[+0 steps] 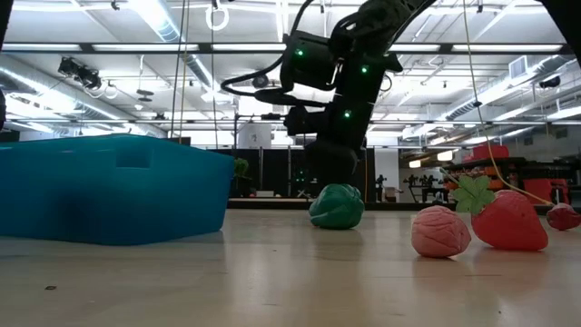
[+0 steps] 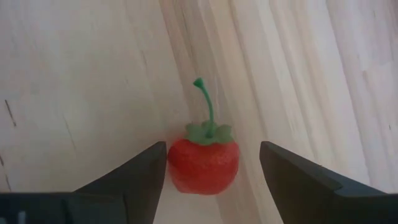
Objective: Pick and placing Produce into tupperware
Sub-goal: Put the strawberry into the blue bin
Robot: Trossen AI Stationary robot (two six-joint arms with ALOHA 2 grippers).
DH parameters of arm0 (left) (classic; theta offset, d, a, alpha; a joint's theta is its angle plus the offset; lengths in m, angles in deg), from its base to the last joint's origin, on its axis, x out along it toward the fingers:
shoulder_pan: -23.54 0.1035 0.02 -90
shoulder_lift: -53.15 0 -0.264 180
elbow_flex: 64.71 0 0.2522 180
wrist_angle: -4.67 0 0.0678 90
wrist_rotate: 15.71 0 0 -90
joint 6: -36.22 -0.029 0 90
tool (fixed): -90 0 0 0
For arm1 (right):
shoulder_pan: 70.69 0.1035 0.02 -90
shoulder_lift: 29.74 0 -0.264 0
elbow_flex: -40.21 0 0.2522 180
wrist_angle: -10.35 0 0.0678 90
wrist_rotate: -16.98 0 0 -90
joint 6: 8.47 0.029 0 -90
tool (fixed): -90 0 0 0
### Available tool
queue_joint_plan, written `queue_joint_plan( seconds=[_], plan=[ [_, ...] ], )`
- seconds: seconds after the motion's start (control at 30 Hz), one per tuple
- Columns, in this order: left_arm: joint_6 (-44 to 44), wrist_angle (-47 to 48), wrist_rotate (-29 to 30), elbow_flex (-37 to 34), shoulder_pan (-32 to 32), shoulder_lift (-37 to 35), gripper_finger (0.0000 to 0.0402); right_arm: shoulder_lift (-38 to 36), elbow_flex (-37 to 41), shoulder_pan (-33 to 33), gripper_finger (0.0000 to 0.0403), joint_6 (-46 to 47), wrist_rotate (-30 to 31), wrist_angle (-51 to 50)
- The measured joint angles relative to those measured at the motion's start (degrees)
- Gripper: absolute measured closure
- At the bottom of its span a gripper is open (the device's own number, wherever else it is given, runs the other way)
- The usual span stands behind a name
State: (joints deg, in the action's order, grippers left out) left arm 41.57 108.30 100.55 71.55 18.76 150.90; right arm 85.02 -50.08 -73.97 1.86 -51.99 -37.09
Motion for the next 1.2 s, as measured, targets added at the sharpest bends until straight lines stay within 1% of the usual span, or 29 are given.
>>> queue_joint_plan(
  seconds=[0.17,0.27,0.6,0.87,1.0,1.13,1.2],
  plan=[
    [0.0,-0.01,0.0,0.0,-0.01,0.0,0.0346,0.0,0.0,-1.22,0.0136,1.78,-2.26,0.03],
    [0.02,-0.01,0.0,0.0,0.01,0.0,0.035,0.0,0.0,-1.6,0.0144,3.13,-3.54,0.07],
    [-0.02,-0.03,0.02,0.0,0.01,0.0,0.0343,-0.2,5.08,-1.58,0.0168,3.16,-3.3,5.08],
    [-0.02,-0.01,0.01,0.0,-0.02,-0.01,0.035,0.12,3.56,-1.58,0.0218,1.98,-3.27,4.93],
    [-0.03,-0.02,0.01,0.0,0.01,-0.01,0.0349,0.15,2.33,-1.49,0.0218,1.6,-3.08,5.29],
    [-0.04,-0.03,0.02,0.0,0.07,-0.02,0.0344,0.15,0.94,0.08,0.0198,1.43,-3.49,5.73],
    [-0.06,-0.03,0.02,0.0,0.09,-0.01,0.0343,0.15,0.09,1.38,0.0198,0.67,-3.94,6.37]
  ],
)
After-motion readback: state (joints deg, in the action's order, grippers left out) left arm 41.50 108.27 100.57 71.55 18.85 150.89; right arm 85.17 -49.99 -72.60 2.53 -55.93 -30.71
